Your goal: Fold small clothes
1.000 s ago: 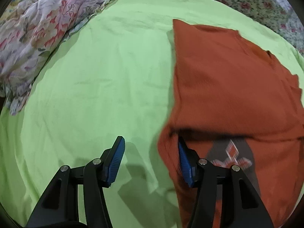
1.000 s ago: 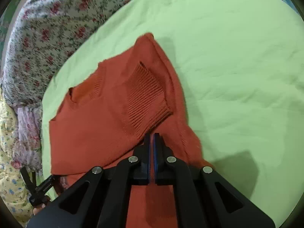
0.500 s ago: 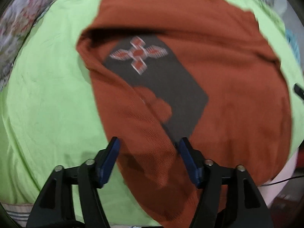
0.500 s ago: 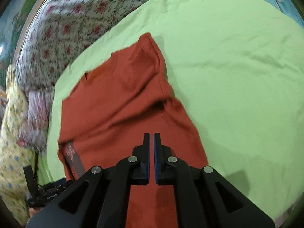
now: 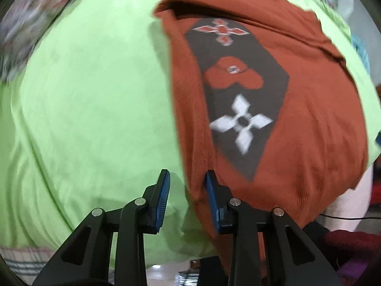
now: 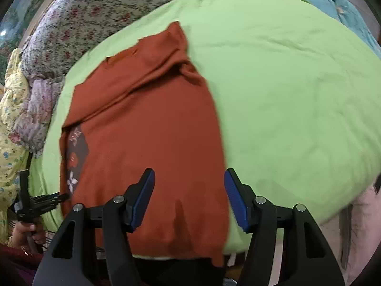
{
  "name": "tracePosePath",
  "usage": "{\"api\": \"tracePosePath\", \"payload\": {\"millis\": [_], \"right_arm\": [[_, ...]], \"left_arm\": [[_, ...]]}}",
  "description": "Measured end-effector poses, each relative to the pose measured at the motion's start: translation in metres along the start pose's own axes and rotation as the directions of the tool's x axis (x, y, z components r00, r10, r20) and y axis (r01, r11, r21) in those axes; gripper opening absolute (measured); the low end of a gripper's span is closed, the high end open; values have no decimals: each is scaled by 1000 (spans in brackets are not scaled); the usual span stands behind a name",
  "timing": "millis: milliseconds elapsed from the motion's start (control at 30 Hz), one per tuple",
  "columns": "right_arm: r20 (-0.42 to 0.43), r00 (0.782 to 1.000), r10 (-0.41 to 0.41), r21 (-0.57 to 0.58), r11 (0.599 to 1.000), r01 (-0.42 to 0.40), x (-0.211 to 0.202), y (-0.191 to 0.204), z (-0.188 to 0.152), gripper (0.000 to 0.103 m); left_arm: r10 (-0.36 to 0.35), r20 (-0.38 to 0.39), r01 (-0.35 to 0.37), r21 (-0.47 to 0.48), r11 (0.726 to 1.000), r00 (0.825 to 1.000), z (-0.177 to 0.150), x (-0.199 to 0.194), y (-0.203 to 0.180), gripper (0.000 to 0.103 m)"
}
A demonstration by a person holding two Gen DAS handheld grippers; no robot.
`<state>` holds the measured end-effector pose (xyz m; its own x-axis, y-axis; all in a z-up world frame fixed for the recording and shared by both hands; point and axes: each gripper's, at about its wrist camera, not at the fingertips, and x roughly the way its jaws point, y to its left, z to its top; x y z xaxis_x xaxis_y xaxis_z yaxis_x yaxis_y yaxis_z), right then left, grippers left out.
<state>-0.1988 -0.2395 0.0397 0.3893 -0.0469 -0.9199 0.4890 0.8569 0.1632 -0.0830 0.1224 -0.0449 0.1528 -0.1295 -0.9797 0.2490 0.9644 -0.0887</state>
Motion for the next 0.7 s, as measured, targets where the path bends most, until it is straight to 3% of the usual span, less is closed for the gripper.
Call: {"api": "tracePosePath", "payload": {"millis": [100, 167, 233, 333, 400, 500, 533, 567, 700], "right_arm": [[-13, 1000, -20, 24, 1000, 20, -4, -15, -10, 62], [-35, 999, -22, 25, 999, 22, -3, -22, -16, 62], [-67, 998, -12, 24, 1000, 13, 1, -28, -23, 62], [-123, 992, 6, 14, 1000, -5, 11, -33, -37, 62], [-146, 989, -1, 10, 1000, 2, 16, -35, -44, 62], [-139, 990, 1, 0, 1000, -1, 19, -35, -52, 64], [-137, 991, 6, -13, 1000, -8, 19, -33, -54, 64], [-144, 989, 19, -23, 999, -23, 20, -31, -56, 64], [-178, 984, 3, -85, 996, -19, 27, -23, -62, 63]], "left_arm": [[-106, 7, 106, -66, 992, 994, -13, -8, 23, 32], [-170, 10, 170, -93, 981, 985, -16, -12, 28, 43], [-199, 3, 199, -110, 974, 980, -19, -7, 31, 62], [-246, -15, 244, -93, 965, 969, -26, -1, 19, 63], [-218, -57, 215, -49, 975, 974, -27, 11, 7, 64], [-137, -60, 139, 29, 990, 989, -21, 19, -7, 58], [-120, -56, 123, 44, 991, 991, -20, 19, -10, 46], [-111, -53, 114, 54, 992, 992, -20, 20, -12, 41], [-151, -43, 153, 62, 986, 988, -19, 19, -5, 13]]}}
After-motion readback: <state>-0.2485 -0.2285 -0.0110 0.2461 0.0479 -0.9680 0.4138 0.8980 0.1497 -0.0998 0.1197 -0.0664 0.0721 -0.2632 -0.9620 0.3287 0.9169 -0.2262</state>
